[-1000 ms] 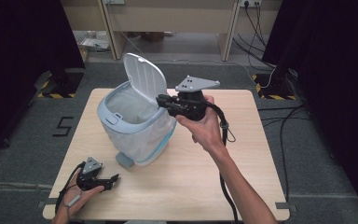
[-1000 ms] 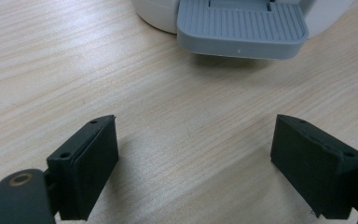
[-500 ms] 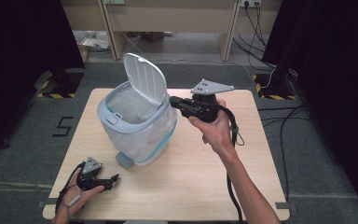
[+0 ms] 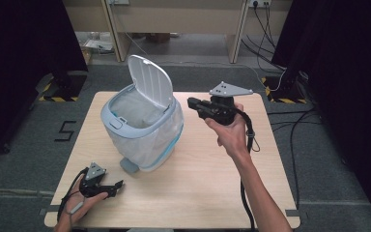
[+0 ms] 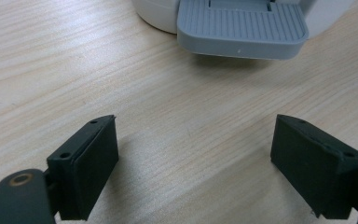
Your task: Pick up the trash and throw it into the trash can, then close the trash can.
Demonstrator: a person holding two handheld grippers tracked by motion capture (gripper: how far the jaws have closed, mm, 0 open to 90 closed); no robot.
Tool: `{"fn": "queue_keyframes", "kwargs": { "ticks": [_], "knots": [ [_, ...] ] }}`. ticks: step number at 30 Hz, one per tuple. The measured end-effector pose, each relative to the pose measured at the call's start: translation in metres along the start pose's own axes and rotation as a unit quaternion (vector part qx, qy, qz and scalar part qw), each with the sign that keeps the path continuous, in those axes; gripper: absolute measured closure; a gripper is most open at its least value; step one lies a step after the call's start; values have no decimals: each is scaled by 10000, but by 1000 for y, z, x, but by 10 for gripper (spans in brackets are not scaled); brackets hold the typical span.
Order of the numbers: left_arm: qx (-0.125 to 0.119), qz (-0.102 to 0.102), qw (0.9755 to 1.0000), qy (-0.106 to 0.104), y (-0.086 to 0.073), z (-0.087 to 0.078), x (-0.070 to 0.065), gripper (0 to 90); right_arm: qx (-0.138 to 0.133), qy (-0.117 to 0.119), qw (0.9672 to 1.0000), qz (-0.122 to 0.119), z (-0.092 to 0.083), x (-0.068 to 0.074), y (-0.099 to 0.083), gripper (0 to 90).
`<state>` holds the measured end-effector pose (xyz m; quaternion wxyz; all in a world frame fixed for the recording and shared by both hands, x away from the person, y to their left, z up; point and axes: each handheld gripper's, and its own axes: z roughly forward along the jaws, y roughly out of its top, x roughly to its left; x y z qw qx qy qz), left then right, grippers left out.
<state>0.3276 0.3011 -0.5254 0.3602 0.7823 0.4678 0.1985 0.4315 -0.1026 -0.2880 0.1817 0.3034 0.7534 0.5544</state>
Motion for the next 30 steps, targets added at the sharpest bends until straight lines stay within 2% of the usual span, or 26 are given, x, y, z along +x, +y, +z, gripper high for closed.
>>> {"fn": "queue_keyframes", "kwargs": {
  "ticks": [16, 22, 27, 30],
  "knots": [
    [0, 1, 10000, 1, 0, 0, 0, 138, 33, -173, 9996, 209, 6, -20, -9, 855],
    [0, 0, 10000, 1, 0, 0, 0, 138, 77, -306, 9993, 192, 19, -26, -7, 856],
    [1, 1, 10000, 1, 0, 0, 0, 138, 82, -283, 9994, 156, 31, -26, -1, 855],
    [0, 1, 10000, 1, 0, 0, 0, 138, 65, -198, 9997, 106, 41, -21, 7, 855]
  ]
}}
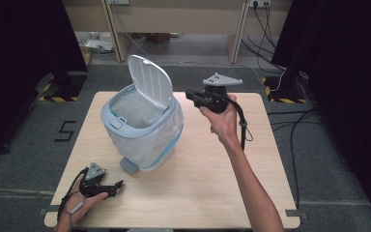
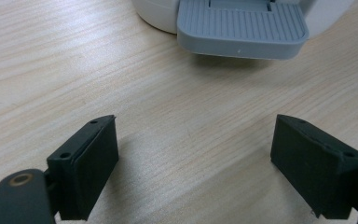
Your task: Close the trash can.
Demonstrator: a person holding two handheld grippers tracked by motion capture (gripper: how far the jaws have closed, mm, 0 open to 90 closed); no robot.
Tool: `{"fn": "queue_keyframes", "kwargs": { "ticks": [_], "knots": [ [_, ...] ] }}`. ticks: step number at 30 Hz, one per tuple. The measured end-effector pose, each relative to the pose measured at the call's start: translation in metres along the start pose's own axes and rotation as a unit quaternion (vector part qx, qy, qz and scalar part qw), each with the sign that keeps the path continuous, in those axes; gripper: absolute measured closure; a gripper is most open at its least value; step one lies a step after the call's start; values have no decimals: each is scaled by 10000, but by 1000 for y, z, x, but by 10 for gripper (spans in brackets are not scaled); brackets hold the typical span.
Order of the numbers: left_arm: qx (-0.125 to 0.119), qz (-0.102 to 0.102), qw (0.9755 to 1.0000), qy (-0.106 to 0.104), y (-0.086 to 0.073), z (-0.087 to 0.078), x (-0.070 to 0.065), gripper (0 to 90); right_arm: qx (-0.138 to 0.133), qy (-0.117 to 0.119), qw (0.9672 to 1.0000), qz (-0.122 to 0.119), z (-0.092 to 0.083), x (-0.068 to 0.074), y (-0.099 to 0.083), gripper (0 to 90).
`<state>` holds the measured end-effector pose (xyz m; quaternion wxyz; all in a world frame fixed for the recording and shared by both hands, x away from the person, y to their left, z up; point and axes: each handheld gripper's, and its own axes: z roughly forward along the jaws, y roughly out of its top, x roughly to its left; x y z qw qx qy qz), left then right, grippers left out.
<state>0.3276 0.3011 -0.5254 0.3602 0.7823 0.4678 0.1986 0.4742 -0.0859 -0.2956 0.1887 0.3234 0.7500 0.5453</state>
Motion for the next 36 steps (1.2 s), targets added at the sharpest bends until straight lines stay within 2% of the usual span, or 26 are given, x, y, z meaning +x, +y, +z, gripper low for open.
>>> {"fn": "queue_keyframes", "kwargs": {
  "ticks": [4, 9, 16, 18, 24, 28, 36],
  "knots": [
    [0, 0, 10000, 0, 0, 0, 0, 139, -73, 69, 9999, -91, 7, 6, 9, 852],
    [1, 1, 10000, 0, 0, 0, 0, 139, -150, 143, 9997, -95, 14, 11, 20, 852],
    [2, 2, 10000, 1, 0, 0, 0, 139, -201, 394, 9989, -176, 21, 24, 32, 867],
    [1, 2, 10000, 1, 0, 0, 0, 138, -213, 404, 9987, -217, 21, 27, 34, 877],
    [1, 2, 10000, 1, 0, 0, 0, 138, -272, 632, 9975, -151, 20, 34, 33, 880],
    [0, 2, 10000, 3, 0, 0, 0, 139, -232, 764, 9965, -264, 20, 43, 30, 881],
    [1, 3, 10000, 6, 0, 0, 0, 138, -148, 982, 9946, -290, 22, 59, 18, 881]
  ]
}}
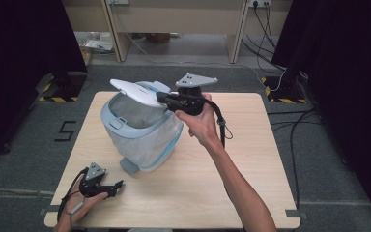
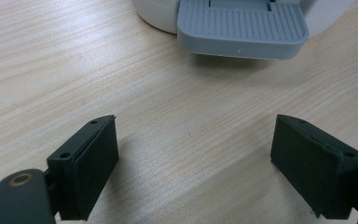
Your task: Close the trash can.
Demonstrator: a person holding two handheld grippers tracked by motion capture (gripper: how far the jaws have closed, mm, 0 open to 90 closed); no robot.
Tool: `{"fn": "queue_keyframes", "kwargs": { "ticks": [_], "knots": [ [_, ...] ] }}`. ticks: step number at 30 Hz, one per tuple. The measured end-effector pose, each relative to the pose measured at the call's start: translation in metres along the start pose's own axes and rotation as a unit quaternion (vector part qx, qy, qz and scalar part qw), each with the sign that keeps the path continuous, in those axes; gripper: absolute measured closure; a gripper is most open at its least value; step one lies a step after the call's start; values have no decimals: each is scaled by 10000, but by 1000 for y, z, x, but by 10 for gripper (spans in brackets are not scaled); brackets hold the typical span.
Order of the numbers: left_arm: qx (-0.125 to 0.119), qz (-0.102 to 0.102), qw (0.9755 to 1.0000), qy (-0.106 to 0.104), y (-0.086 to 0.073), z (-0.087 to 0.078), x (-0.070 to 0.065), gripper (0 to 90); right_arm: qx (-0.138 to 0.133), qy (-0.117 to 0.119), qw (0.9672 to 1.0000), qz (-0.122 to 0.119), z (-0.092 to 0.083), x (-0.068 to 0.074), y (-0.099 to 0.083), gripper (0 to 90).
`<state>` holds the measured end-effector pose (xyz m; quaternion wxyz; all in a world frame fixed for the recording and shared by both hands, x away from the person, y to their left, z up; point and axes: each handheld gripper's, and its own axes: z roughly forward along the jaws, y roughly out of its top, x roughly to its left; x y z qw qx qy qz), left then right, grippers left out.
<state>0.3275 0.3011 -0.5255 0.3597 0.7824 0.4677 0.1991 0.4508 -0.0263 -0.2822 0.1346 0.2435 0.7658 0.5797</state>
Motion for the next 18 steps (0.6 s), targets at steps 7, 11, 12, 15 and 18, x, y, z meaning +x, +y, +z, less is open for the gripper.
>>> {"fn": "queue_keyframes", "kwargs": {
  "ticks": [7, 11, 12, 15, 18],
  "knots": [
    [-1, -1, 10000, -1, 0, 0, 0, 138, 143, 124, 9998, -61, 6, 9, -12, 880],
    [0, -1, 10000, -1, 0, 0, 0, 138, 279, 228, 9992, -156, 13, 17, -17, 876],
    [0, 0, 10000, -1, 0, 0, 0, 138, 313, 250, 9990, -187, 15, 19, -18, 873],
    [0, -1, 10000, -1, 0, 0, 0, 138, 336, 288, 9988, -232, 18, 23, -19, 873],
    [1, -1, 10000, -1, 0, 0, 0, 138, 359, 306, 9985, -286, 23, 29, -17, 873]
  ]
}}
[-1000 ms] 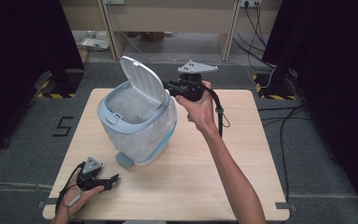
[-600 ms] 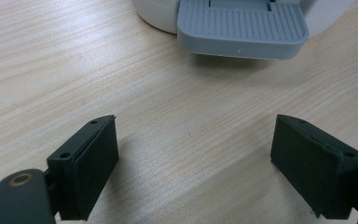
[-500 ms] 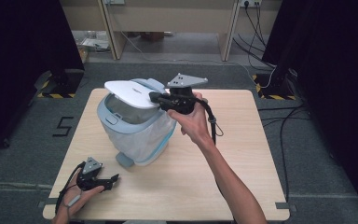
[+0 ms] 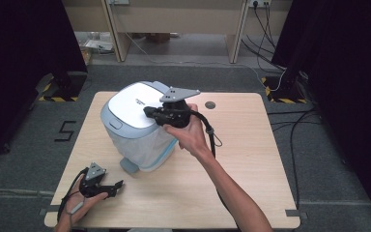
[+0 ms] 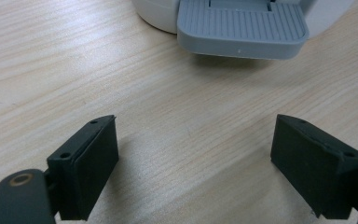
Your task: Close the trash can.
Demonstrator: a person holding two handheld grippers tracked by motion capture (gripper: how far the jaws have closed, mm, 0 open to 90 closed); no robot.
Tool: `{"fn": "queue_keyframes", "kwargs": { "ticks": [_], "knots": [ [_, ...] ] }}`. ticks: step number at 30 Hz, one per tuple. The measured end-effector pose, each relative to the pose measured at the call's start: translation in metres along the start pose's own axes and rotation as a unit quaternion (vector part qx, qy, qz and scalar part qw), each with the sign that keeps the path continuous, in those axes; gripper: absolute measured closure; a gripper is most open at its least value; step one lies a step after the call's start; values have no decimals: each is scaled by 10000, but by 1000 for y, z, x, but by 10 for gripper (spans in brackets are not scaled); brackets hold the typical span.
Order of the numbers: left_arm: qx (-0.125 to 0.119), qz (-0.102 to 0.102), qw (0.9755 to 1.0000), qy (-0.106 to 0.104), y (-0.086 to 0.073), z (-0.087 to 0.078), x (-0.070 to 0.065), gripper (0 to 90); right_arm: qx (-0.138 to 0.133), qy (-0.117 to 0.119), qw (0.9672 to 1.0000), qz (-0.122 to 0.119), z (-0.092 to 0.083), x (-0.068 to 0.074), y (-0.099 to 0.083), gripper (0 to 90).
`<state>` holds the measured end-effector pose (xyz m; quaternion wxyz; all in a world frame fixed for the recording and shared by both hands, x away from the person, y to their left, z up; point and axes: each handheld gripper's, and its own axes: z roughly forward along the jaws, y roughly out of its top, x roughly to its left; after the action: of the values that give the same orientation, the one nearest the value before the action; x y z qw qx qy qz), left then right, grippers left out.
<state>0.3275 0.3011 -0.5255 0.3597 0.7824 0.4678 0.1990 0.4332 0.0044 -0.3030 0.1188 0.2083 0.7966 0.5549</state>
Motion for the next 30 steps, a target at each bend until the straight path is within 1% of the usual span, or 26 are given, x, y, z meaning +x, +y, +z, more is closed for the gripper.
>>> {"fn": "queue_keyframes", "kwargs": {
  "ticks": [1, 5, 7, 9, 10, 12, 15, 17, 18, 20, 21, 22, 26, 28, 29, 30],
  "knots": [
    [1, 0, 10000, -4, 0, 0, 0, 138, 6, 20, 10000, 8, 2, 2, 0, 874],
    [0, 1, 10000, 0, 0, 0, 0, 138, 12, -9, 9999, -139, 9, 10, 3, 875],
    [0, 2, 10000, 0, 0, 0, 0, 138, -1, 13, 9999, -122, 12, 14, 3, 876],
    [1, 2, 10000, 1, 0, 0, 0, 138, -5, -33, 9999, -163, 14, 16, 3, 877],
    [1, 3, 10000, 3, 0, 0, 0, 137, -41, -90, 9997, -224, 18, 19, 3, 883],
    [0, 0, 10000, 4, 0, 0, 0, 137, -10, -93, 9997, -213, 20, 22, 4, 885],
    [0, -1, 10000, 6, 0, 0, 0, 137, 18, -97, 9996, -270, 23, 25, 6, 888],
    [-1, -2, 10000, 6, 0, 0, 0, 137, 116, -102, 9990, -425, 29, 33, 9, 894],
    [0, -1, 10000, 6, 0, 0, 0, 137, 164, -133, 9984, -527, 30, 35, 11, 896],
    [-2, -5, 10000, 7, 0, 0, 0, 136, 202, -205, 9976, -636, 34, 37, 12, 899],
    [6, -3, 10000, 5, 0, 0, 0, 137, 251, -202, 9971, -688, 36, 38, 12, 899],
    [0, -5, 10000, 9, 0, 0, 0, 137, 218, -196, 9974, -664, 37, 38, 11, 899],
    [-1, -9, 10000, 15, 0, 0, 0, 137, 232, -110, 9982, -539, 39, 36, 13, 898],
    [-2, -10, 10000, 16, 0, 0, 0, 137, 207, 4, 9991, -359, 38, 32, 13, 893],
    [14, 8, 10000, 15, 0, 0, 0, 136, 192, 44, 9993, -319, 37, 30, 12, 872],
    [-2, -10, 10000, 15, 0, 0, 0, 137, 196, 36, 9994, -269, 35, 28, 12, 845]
  ]
}}
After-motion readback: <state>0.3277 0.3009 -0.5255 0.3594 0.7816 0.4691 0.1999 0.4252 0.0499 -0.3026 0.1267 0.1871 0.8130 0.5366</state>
